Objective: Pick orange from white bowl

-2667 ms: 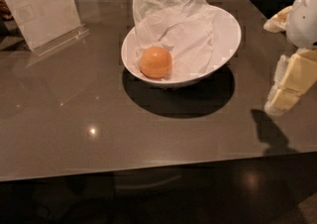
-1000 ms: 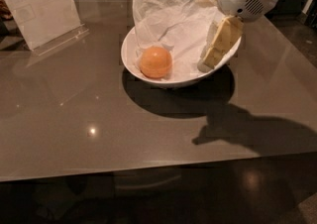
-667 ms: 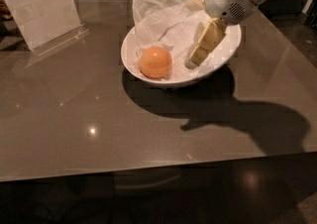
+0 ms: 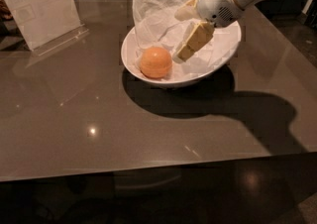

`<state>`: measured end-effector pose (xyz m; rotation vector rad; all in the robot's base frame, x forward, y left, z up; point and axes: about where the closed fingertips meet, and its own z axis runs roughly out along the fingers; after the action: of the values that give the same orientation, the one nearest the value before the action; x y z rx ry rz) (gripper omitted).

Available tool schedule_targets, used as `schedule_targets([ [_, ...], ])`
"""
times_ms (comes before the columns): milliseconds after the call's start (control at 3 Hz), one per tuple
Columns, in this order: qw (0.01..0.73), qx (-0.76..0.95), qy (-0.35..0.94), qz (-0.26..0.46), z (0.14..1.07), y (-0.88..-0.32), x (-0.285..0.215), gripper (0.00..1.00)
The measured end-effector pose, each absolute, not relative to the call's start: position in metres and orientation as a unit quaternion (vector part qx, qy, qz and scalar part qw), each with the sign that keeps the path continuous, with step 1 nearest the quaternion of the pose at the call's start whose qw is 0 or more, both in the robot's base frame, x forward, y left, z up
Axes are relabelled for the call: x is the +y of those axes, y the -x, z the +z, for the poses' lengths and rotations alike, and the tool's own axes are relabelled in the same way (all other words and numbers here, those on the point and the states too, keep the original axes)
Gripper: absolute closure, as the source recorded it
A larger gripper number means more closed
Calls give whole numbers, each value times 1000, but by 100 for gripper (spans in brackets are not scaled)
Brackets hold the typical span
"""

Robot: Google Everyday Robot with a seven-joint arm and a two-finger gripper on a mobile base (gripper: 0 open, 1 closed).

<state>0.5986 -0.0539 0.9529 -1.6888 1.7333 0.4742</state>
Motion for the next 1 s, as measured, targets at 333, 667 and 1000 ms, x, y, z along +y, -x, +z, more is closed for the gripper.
schedule_targets([
  [333,344,667,635,185,949,-600,-55,16],
  [667,349,669,625,201,933,-609,-46,8],
  [1000,352,672,615,216,915,-615,-37,12],
])
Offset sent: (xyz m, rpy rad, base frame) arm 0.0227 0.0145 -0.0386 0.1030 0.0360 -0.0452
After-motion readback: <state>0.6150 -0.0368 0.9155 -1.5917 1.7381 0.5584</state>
